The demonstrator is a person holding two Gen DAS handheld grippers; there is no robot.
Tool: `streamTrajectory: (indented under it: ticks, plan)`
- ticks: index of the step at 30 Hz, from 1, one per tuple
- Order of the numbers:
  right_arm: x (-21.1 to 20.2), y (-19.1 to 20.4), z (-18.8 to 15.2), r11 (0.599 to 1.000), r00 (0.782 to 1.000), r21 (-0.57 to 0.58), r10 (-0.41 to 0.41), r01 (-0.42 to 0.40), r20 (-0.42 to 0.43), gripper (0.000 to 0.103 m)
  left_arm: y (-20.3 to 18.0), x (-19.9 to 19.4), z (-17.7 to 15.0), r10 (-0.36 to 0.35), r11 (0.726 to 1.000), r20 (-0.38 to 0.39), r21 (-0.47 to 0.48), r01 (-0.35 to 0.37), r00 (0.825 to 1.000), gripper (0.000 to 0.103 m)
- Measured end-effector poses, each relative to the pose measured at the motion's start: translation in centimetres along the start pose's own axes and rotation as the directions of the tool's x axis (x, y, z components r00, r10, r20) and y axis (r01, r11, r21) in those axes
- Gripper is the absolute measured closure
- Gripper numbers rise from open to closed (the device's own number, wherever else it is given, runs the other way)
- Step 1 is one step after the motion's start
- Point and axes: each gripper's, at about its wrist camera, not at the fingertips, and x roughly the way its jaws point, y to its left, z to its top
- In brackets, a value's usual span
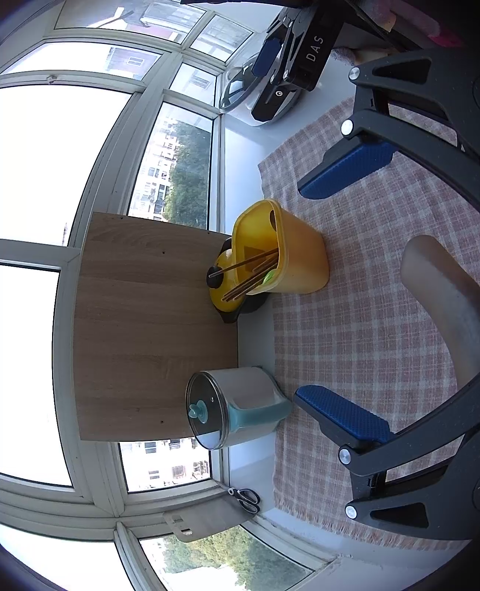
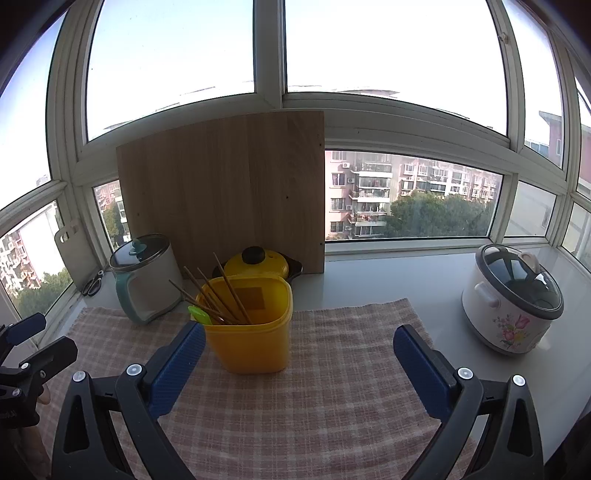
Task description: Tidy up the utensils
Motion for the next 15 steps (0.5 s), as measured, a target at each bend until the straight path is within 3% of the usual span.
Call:
streamTrajectory:
  ticks: [15]
  plan:
    - [0.25, -0.33, -0.15, 1.000, 1.000, 0.015, -0.002, 0.002, -0.011, 0.000, -0.09, 0.15, 0.15, 0.003, 1.000, 0.001, -0.005, -0.003, 1.000, 0.001]
